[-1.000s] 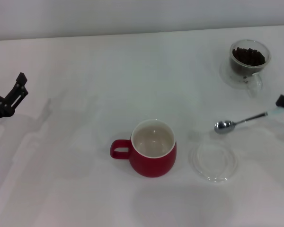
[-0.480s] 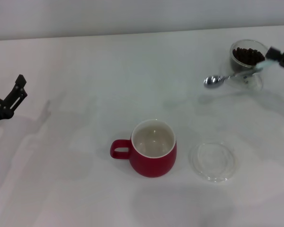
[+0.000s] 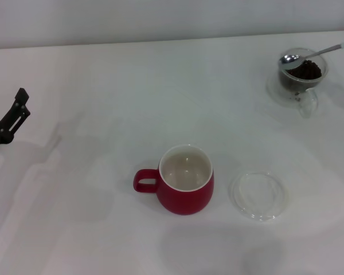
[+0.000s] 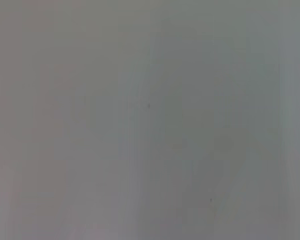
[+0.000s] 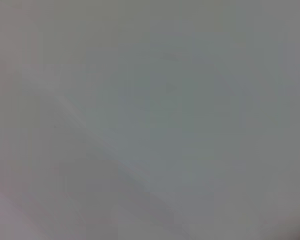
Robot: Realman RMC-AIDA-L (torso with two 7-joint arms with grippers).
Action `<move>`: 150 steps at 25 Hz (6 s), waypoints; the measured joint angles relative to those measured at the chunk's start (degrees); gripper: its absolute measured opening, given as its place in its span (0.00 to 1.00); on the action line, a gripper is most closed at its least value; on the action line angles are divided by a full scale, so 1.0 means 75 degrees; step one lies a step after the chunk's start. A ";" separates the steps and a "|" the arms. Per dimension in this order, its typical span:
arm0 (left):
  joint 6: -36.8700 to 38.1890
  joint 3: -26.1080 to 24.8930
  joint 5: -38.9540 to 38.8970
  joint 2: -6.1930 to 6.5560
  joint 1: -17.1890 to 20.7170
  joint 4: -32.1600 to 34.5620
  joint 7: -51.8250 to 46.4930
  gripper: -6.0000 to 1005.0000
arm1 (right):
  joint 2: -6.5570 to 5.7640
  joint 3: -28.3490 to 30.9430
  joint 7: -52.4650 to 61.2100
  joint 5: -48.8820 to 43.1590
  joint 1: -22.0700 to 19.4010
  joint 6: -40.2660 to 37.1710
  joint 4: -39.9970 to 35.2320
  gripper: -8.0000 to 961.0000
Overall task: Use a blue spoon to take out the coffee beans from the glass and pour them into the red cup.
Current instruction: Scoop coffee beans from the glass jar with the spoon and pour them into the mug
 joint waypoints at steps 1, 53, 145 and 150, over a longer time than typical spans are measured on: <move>-0.0003 0.0000 0.0008 0.0000 0.0001 0.0003 0.0000 0.87 | 0.0005 -0.0001 -0.0001 0.0003 -0.0010 -0.0069 -0.0067 0.16; 0.0123 0.0000 -0.0122 -0.0002 -0.0020 -0.0003 0.0000 0.87 | 0.0602 -0.0208 -0.3012 0.0236 0.0045 -0.0959 -0.1070 0.16; 0.0015 0.0021 -0.0060 -0.0023 0.0179 -0.0030 0.0000 0.87 | 0.1029 -0.0485 0.1302 0.0917 -0.0778 -0.2033 -0.0832 0.16; 0.0014 0.0032 -0.0061 -0.0024 0.0174 -0.0030 0.0000 0.87 | 0.0962 -0.0487 0.1467 0.0922 -0.0783 -0.2025 -0.0796 0.16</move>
